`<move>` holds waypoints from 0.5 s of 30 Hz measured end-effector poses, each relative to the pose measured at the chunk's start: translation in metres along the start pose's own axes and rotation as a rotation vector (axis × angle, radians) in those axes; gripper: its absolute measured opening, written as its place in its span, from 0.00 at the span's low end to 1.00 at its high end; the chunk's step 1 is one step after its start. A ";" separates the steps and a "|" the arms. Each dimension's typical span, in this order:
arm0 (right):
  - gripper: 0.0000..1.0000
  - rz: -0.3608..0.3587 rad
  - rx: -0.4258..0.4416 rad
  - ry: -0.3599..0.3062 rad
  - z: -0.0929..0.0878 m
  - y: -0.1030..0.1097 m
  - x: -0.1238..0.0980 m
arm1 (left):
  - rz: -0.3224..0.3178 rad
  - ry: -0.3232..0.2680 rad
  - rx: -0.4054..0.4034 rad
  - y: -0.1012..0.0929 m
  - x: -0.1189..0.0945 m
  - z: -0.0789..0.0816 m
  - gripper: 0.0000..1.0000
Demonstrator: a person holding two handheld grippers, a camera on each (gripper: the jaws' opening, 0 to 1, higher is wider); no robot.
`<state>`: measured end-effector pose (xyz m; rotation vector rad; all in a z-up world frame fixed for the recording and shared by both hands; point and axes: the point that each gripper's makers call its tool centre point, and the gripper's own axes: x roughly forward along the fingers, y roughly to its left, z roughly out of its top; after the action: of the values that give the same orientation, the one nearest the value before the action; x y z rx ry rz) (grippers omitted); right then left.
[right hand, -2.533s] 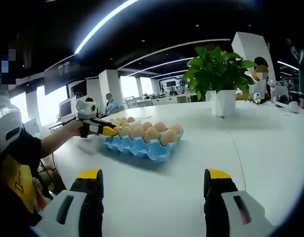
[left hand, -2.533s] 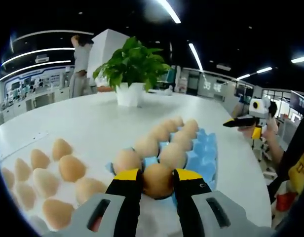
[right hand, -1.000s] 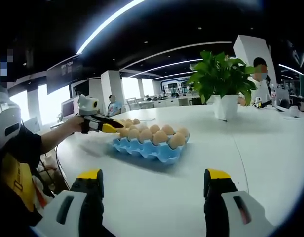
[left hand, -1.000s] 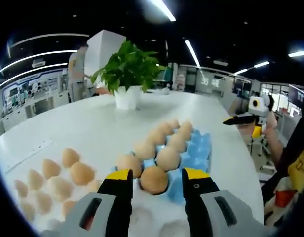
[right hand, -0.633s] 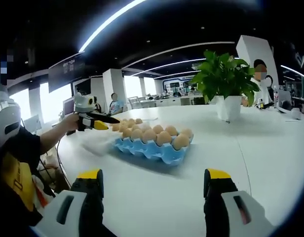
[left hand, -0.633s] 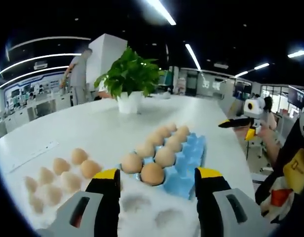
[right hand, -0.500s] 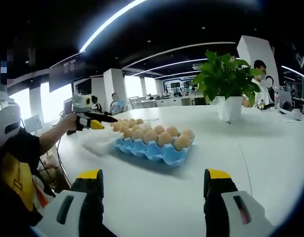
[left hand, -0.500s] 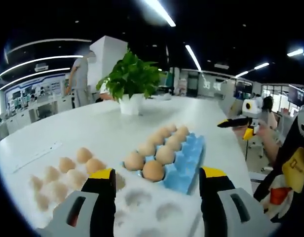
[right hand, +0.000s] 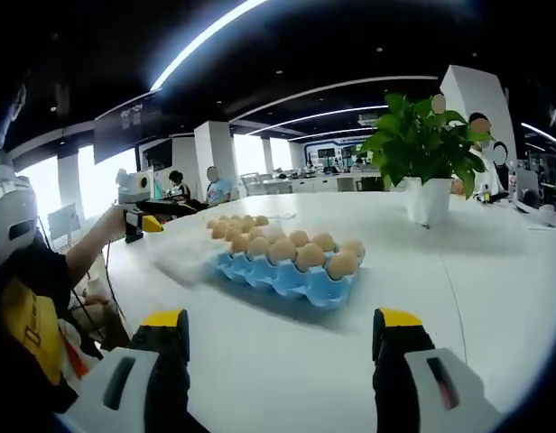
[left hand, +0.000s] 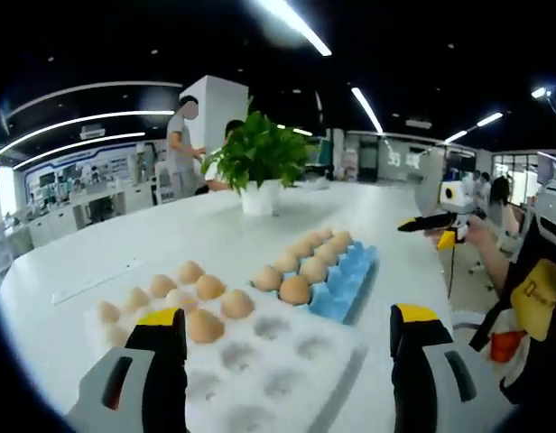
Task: Pick up the eggs on the table and place them into the egg tray on the table
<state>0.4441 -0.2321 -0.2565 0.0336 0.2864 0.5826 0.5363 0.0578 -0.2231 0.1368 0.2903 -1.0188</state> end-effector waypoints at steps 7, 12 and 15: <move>0.87 0.008 -0.008 0.003 0.002 0.002 0.003 | 0.046 -0.022 -0.004 0.005 -0.020 -0.004 1.00; 0.87 0.016 -0.016 0.003 0.004 0.003 0.004 | 0.095 -0.040 -0.034 0.003 -0.041 -0.013 1.00; 0.87 0.017 -0.016 0.004 0.004 0.003 0.004 | 0.100 -0.044 -0.035 0.002 -0.043 -0.014 1.00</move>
<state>0.4469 -0.2267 -0.2533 0.0192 0.2858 0.6021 0.5148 0.0979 -0.2233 0.0962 0.2585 -0.9156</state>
